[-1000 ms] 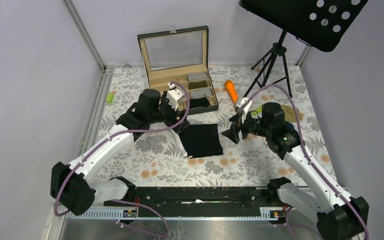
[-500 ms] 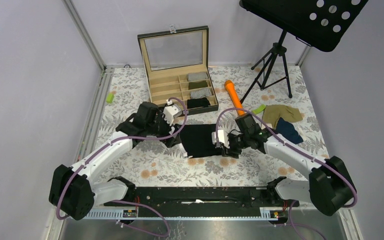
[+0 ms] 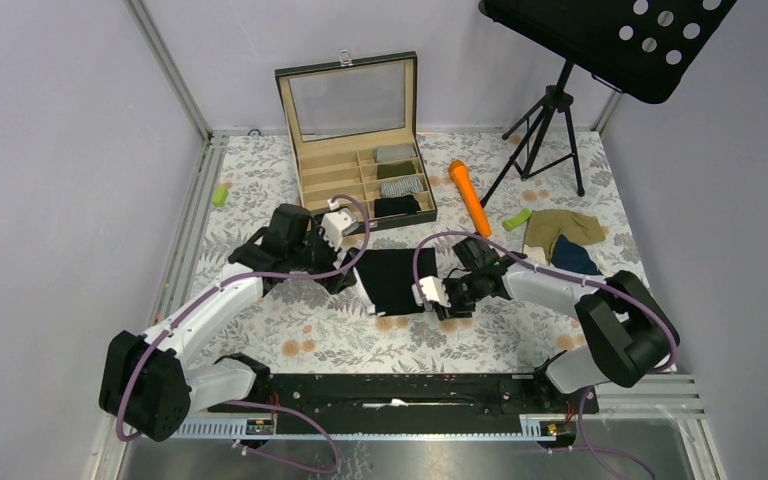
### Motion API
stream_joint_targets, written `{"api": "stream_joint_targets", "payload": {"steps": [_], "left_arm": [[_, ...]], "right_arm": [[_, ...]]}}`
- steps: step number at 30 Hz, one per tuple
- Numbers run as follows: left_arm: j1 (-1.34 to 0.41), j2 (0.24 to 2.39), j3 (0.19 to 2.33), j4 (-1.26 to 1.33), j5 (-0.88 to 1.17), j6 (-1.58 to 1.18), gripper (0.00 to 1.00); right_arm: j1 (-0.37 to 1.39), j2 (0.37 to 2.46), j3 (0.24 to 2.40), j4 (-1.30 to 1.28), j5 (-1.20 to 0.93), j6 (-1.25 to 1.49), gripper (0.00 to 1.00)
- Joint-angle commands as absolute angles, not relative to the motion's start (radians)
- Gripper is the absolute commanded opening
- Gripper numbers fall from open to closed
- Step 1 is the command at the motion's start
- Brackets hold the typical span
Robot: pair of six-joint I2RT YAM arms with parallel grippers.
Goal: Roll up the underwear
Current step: Fold the underwear at the center of the board.
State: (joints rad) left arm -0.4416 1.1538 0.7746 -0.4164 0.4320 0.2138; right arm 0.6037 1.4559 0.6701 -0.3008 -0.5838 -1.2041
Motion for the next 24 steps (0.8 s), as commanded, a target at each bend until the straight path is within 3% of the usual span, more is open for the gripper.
{"api": "stream_joint_targets", "payload": {"steps": [1,10,11,13,21,24], "left_arm": [[-0.435,1.150,0.796,-0.392,0.424,0.288,0.78],[-0.431,1.191,0.835,-0.433,0.420,0.418,0.72],[-0.431,1.192,0.831,-0.435,0.423,0.429,0.71],[-0.431,1.186,0.823,-0.436,0.431,0.453,0.70],[-0.478,1.063,0.725,-0.453,0.523,0.612,0.68],[-0.570,1.058,0.713,-0.456,0.524,0.621,0.68]], "right_arm": [[0.626,1.486,0.689,-0.288,-0.559,-1.289,0.48],[0.651,1.539,0.646,-0.234,-0.462,-1.305,0.25],[0.653,1.542,0.649,-0.251,-0.462,-1.312,0.20],[0.655,1.547,0.676,-0.330,-0.473,-1.306,0.01],[0.654,1.635,0.957,-0.682,-0.688,-1.037,0.00],[0.654,1.676,0.967,-0.681,-0.707,-0.947,0.00]]}}
